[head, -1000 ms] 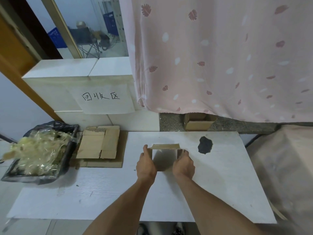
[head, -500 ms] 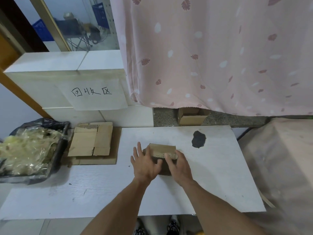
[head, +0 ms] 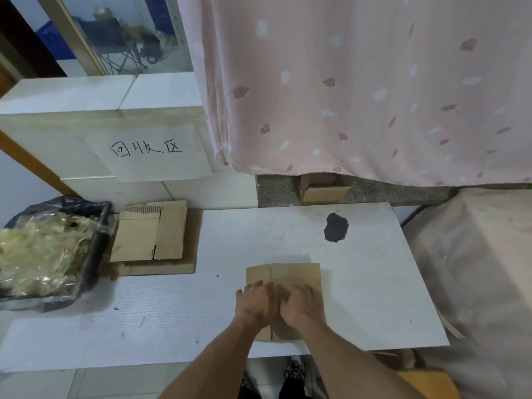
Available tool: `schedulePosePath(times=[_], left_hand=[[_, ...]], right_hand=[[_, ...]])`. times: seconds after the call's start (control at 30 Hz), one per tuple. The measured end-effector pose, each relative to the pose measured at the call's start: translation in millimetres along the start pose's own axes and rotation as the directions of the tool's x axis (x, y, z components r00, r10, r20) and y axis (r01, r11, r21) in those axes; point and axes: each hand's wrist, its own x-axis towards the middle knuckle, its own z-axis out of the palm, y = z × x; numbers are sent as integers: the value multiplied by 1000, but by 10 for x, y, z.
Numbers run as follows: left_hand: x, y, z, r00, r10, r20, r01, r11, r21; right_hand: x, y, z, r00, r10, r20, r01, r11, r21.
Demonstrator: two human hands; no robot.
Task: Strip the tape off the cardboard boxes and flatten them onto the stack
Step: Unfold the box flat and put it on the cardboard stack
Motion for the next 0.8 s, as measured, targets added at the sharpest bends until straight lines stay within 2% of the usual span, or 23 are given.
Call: schedulePosePath(times=[0.1, 0.27, 0.4, 0.6, 0.8], left_hand=[[21, -18, 163, 992, -30, 125, 27, 999, 23], [91, -47, 513, 978, -93, 186, 88, 995, 38], [215, -91, 773, 980, -110, 165, 99, 993, 71], [386, -80, 1029, 966, -192, 172, 170, 976, 134], [524, -45, 955, 960, -241, 143, 227, 968, 105]], right_hand=[[-3, 81, 130, 997, 10, 75, -7, 999, -49], [64, 227, 321, 984, 98, 149, -92, 995, -42], [169, 368, 468, 974, 150, 173, -152, 988, 1], [260, 429, 624, 977, 178, 121, -179, 984, 1], [428, 460, 620, 980, 162, 115, -161, 987, -18]])
